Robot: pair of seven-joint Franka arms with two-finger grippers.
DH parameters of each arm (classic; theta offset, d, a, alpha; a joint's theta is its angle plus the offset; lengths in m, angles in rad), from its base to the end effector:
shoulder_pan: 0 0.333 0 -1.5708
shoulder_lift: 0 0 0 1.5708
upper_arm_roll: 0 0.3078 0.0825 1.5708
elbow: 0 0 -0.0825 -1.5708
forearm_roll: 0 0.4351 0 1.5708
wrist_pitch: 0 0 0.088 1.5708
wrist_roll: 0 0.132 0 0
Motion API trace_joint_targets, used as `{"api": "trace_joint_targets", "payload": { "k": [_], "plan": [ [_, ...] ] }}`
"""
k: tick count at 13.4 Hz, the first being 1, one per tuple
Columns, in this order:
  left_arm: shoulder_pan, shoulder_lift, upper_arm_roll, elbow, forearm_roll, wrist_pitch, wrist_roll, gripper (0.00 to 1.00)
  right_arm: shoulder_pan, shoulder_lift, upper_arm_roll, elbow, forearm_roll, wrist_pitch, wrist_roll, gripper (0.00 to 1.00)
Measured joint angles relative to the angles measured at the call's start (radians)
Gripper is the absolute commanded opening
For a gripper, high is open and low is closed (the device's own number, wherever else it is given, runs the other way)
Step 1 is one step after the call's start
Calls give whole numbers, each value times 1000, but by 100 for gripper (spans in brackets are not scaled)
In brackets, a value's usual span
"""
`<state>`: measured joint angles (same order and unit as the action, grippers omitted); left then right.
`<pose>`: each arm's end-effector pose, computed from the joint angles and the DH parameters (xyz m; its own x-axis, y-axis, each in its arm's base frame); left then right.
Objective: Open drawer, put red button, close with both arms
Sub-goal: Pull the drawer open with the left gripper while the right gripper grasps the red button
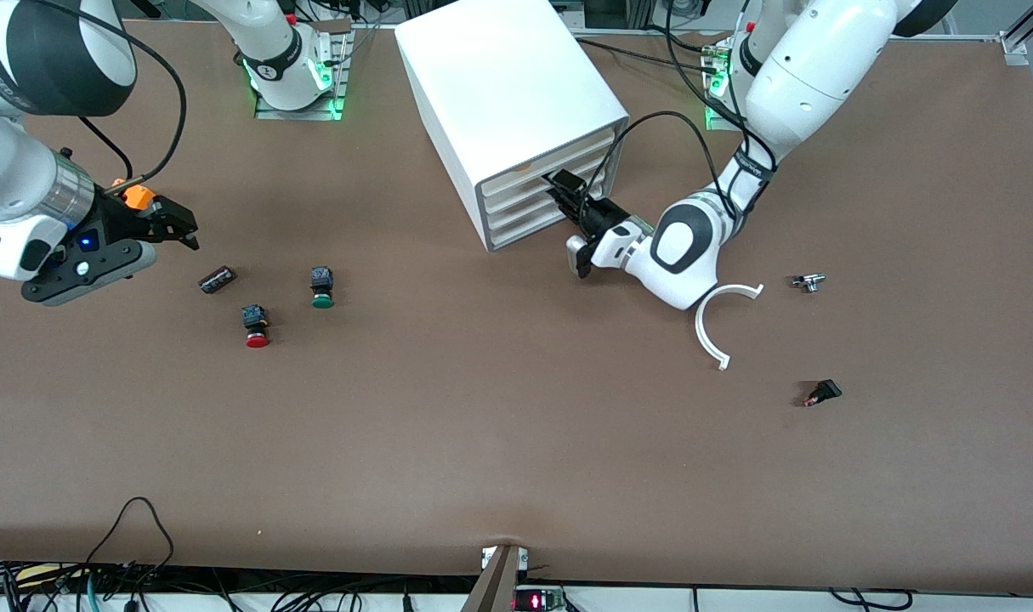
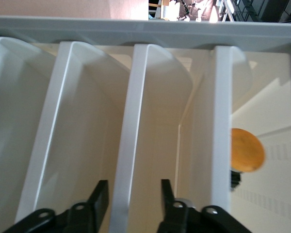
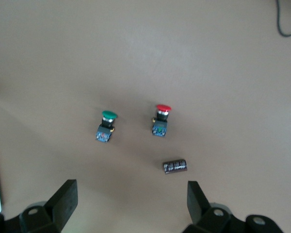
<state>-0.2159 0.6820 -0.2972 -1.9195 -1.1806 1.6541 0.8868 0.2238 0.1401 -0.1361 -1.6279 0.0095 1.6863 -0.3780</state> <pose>0.4434 -0.3885 0.1180 0.7475 -0.6578 -0.0924 0.0043 -0.1343 0.9909 0.6413 0.0613 0.4840 0.8908 0.4476 -0.0782 0.4474 -0.8941 -0.0207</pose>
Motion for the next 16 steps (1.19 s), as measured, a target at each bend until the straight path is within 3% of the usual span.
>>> {"api": "trace_joint_targets", "payload": {
  "k": [2,9,16],
  "plan": [
    [-19,0,-1,-5,-17,25,4,0,-2,10,0,0,0,-33,0,100],
    [-19,-1,1,-6,-24,31,32,0,-16,81,-1,-3,0,-55,3,99],
    [39,-1,28,19,-43,35,4,0,-55,256,-4,-53,0,179,4,98]
  ]
}}
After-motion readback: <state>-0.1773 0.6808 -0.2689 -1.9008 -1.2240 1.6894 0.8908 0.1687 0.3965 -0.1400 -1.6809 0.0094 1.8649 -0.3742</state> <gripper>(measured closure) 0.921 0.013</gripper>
